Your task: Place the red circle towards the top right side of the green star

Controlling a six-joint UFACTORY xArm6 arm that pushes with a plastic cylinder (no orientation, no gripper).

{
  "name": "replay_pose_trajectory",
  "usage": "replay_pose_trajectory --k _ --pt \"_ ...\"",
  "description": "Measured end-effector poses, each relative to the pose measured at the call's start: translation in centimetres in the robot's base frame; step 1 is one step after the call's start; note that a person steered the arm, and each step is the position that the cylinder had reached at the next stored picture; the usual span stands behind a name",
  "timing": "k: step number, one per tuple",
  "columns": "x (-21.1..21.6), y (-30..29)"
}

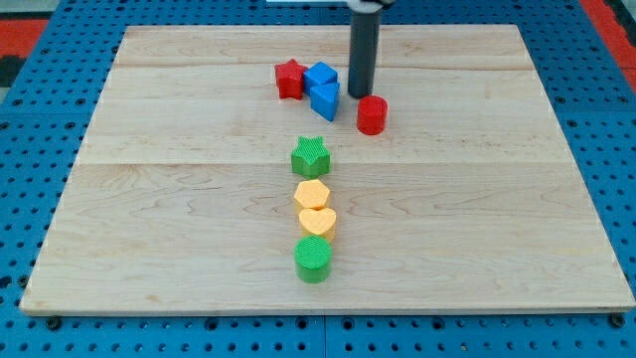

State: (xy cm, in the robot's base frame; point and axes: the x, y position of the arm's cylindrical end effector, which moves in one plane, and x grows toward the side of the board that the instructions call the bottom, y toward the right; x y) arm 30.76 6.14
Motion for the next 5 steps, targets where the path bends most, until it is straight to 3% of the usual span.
replay_pose_trajectory --k 4,5 --pt "2.7 2.2" --pt "5.7 2.2"
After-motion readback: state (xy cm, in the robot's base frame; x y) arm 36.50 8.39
